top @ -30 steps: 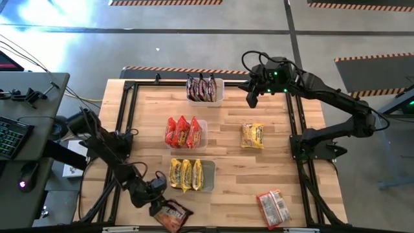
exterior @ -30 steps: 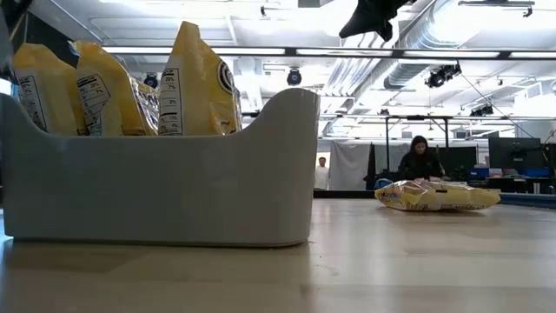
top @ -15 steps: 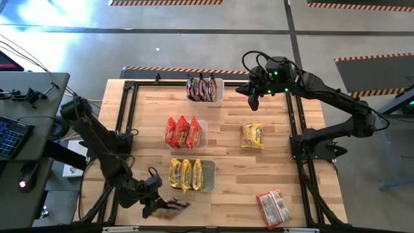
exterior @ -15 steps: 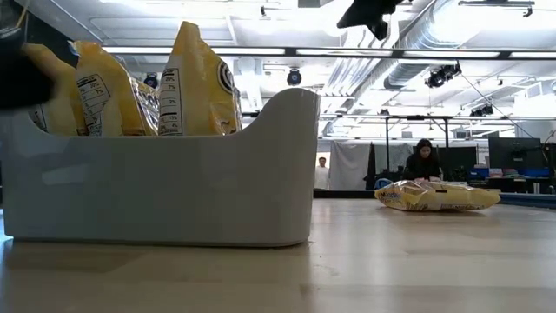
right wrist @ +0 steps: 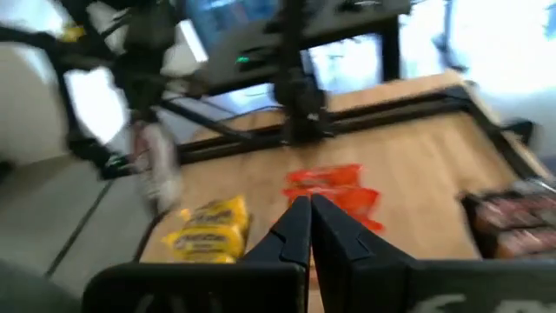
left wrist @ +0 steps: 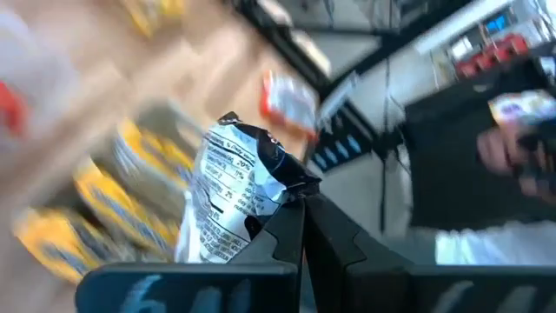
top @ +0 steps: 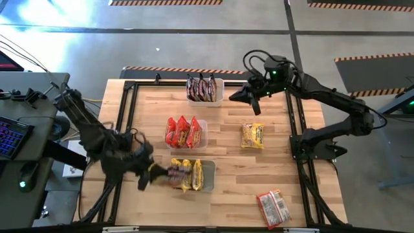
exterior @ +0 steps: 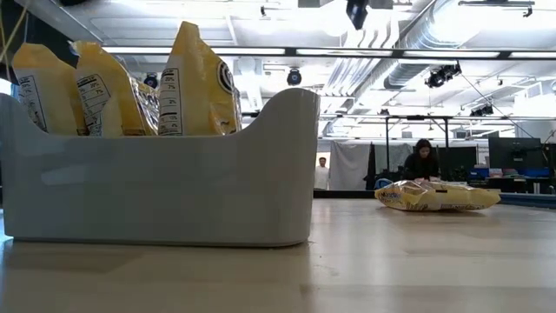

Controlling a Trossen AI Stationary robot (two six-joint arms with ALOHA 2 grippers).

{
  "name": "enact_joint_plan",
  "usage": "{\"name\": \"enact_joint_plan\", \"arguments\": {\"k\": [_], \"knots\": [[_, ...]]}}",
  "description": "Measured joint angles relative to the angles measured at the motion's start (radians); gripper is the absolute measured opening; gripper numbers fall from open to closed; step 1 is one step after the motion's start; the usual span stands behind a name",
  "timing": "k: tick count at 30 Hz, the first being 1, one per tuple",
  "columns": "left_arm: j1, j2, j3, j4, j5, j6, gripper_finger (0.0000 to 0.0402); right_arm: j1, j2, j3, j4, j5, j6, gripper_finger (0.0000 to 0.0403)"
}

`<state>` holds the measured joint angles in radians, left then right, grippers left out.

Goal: Sort Maruchan noodles
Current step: Put the black noodle pack into the white bin

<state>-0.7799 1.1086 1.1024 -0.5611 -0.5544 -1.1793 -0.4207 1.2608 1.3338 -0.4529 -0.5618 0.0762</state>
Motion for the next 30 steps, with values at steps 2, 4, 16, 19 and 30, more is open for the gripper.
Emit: {"name": "enact_joint_plan", "arguments": {"k": [2,4,16,19,30], "knots": [[0.052,-0.022,0.029,-0.03,-0.012,0.056,0.0,0.012,0.023,-0.001,0.022,-0.052,-0.032,0.0],[0.113,-0.042,0.052,-0.022,-0.017,0.125,0.0,0.019,0.042,-0.031,0.071,-0.12,-0.047,0.0],[0.461,-0.086,0.177,0.107,0.008,0.54,0.0,0.043,0.101,-0.575,1.258,-0.154,0.56,0.0],[0.532,-0.084,0.191,0.132,0.067,0.579,0.0,0.069,0.149,-0.632,1.395,-0.108,0.676,0.0006],[0.645,0.007,0.191,-0.224,0.455,0.461,0.0034,0.082,0.173,-0.631,1.407,-0.095,0.731,0.0123]]}}
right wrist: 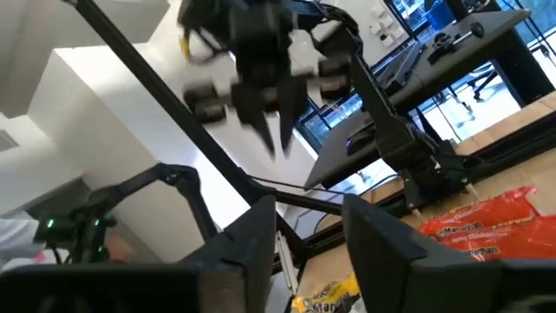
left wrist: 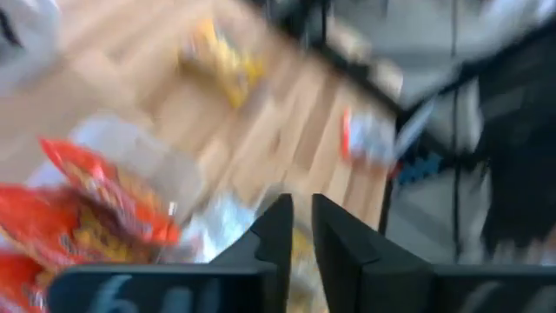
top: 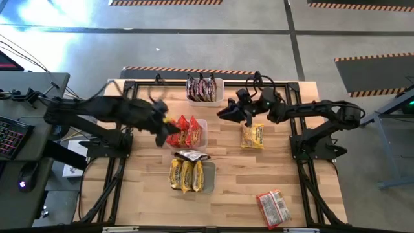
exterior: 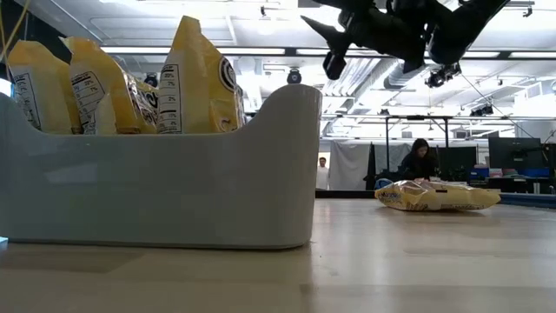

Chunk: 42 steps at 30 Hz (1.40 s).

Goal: Sort Maruchan noodles
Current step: Put the black noodle pack into the white bin

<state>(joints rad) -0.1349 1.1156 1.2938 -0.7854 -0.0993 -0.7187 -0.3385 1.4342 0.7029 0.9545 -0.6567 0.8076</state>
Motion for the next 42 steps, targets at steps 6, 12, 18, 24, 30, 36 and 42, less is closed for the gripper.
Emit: {"name": "enact_joint_plan", "arguments": {"k": [6,12,18,24,30,36,42], "knots": [[-0.036,0.157,-0.001,-0.058,0.125,0.201,0.0102,-0.018,-0.001,0.032,-0.052,-0.028,-0.009,0.0146],[-0.061,0.309,-0.001,-0.058,0.123,0.32,0.0174,-0.045,-0.001,0.063,-0.122,-0.059,-0.022,0.0147],[-0.071,0.401,-0.002,0.004,0.124,0.362,0.0219,-0.068,-0.001,0.075,-0.157,-0.114,-0.022,0.0147],[-0.078,0.423,-0.004,0.021,0.12,0.403,0.0227,-0.09,-0.001,0.076,-0.161,-0.156,-0.022,0.0147],[-0.109,0.485,-0.003,0.036,0.105,0.462,0.0228,-0.114,-0.001,0.076,-0.167,-0.194,-0.02,0.0147],[-0.117,0.546,-0.005,0.009,0.026,0.469,0.0228,-0.127,-0.002,0.076,-0.165,-0.219,-0.023,0.0147],[-0.117,0.585,-0.005,-0.006,-0.033,0.472,0.0227,-0.129,-0.002,0.076,-0.166,-0.22,-0.022,0.0147]]}}
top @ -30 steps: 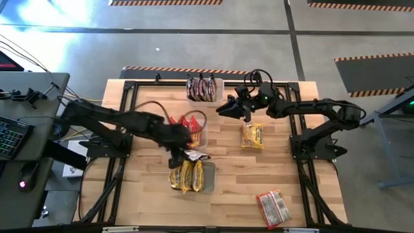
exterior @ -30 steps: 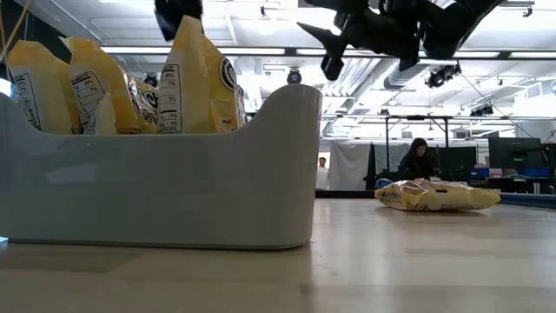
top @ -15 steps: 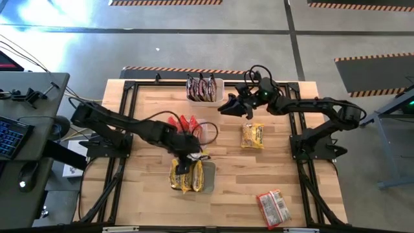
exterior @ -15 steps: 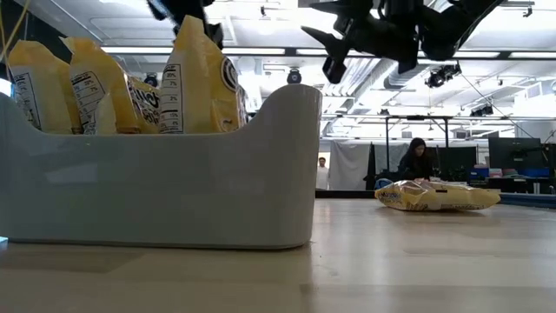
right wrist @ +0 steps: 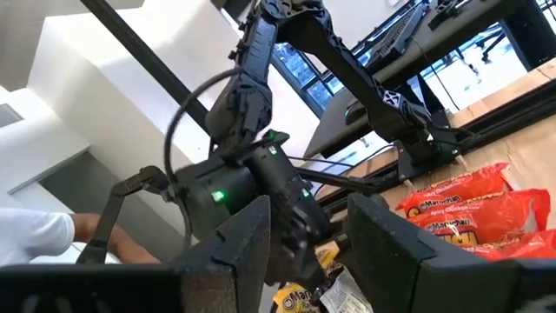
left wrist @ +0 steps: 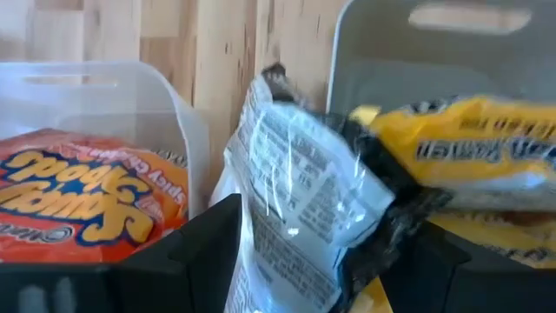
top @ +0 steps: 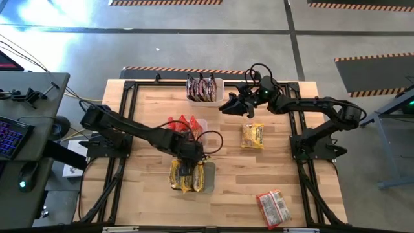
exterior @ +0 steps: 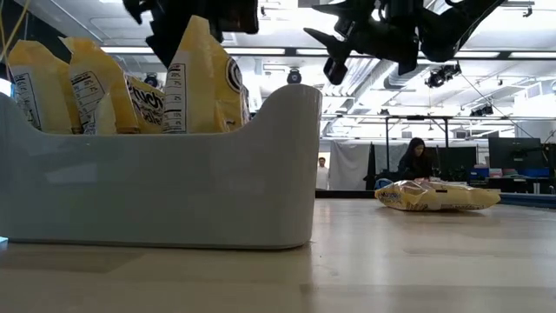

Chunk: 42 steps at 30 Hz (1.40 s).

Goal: Sort Maruchan noodles
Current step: Put the black noodle pack into the white bin

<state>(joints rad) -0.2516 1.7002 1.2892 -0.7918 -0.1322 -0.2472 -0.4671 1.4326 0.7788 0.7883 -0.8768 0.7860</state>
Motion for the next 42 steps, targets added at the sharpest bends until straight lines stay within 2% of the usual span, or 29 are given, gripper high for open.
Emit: {"name": "enact_joint_plan", "arguments": {"k": [3,5,13,16,21,26,31,36,40,42], "knots": [[0.0,0.008,0.0,-0.002,0.0,0.035,0.0214,0.0,0.0,0.0,0.001,-0.003,-0.001,0.0147],[0.0,0.013,0.0,-0.013,-0.001,0.054,0.0192,0.0,0.0,0.0,0.002,-0.004,-0.001,0.0147],[0.002,0.007,0.003,-0.029,0.005,0.13,0.0043,0.0,0.0,0.0,0.002,-0.003,-0.004,0.0147],[0.009,-0.001,0.003,-0.035,0.023,0.128,0.001,0.0,0.0,0.0,0.002,-0.003,-0.005,0.0147],[0.022,-0.051,0.003,-0.061,0.025,0.094,0.0008,-0.011,0.0,0.0,0.006,-0.003,-0.009,0.0147],[0.057,-0.159,0.003,-0.064,0.011,0.0,0.0004,-0.05,-0.016,0.0,0.01,-0.002,-0.009,0.0147],[0.1,-0.306,0.003,-0.013,-0.084,-0.153,0.0004,-0.117,-0.078,0.0,-0.002,-0.013,-0.046,0.0155],[0.131,-0.44,0.003,0.176,-0.233,-0.233,0.0003,-0.158,-0.152,0.0,-0.045,-0.031,-0.045,0.0205],[0.157,-0.498,0.003,0.403,-0.32,-0.182,0.0003,-0.139,-0.161,0.0,-0.059,-0.036,-0.027,0.0265],[0.17,-0.508,0.003,0.527,-0.327,-0.127,0.0003,-0.115,-0.161,0.0,-0.058,-0.02,-0.024,0.0288]]}}
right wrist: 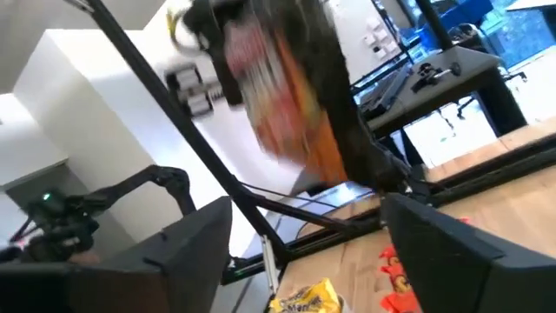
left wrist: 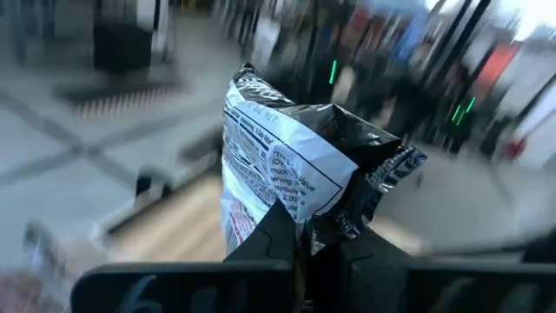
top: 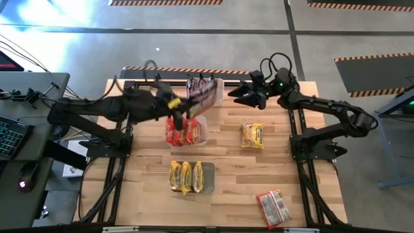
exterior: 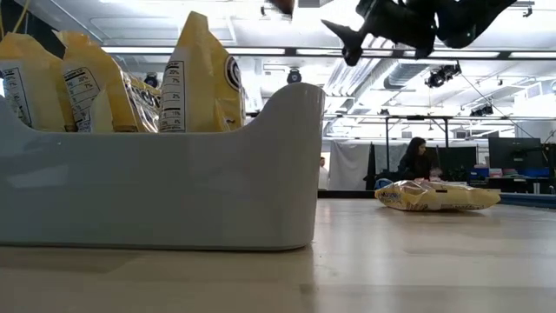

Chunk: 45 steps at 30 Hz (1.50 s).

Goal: Sort Maruchan noodles
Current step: Put the black noodle pack into the white bin

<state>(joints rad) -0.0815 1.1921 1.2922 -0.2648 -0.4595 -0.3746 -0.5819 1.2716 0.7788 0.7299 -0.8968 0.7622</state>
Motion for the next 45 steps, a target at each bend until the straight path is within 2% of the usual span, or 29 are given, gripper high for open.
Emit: {"name": "enact_joint_plan", "arguments": {"k": [3,9,17,19,29,36,40,45], "knots": [[0.021,0.002,0.0,0.167,0.01,0.079,0.0003,0.043,0.0,0.0,0.046,0.03,0.008,0.0306],[0.069,0.039,-0.001,0.401,0.07,0.159,0.0003,0.12,0.0,0.0,0.252,0.147,0.108,0.0309],[0.125,0.148,0.0,0.701,0.136,0.197,0.0003,0.175,0.0,0.0,0.448,0.473,0.229,0.0309],[0.136,0.187,0.0,0.78,0.153,0.184,0.0003,0.179,0.0,0.022,0.447,0.523,0.228,0.0309],[0.175,0.315,0.0,1.1,0.189,0.115,0.0003,0.194,0.037,0.201,0.338,0.608,0.072,0.0309],[0.187,0.321,0.003,1.105,0.193,0.12,0.0003,0.212,0.095,0.303,0.263,0.608,-0.049,0.0306],[0.186,0.321,0.003,1.104,0.194,0.141,0.0003,0.212,0.114,0.331,0.269,0.608,-0.065,0.0279],[0.187,0.321,0.003,1.102,0.197,0.125,0.0003,0.212,0.116,0.336,0.28,0.643,-0.086,0.0212]]}}
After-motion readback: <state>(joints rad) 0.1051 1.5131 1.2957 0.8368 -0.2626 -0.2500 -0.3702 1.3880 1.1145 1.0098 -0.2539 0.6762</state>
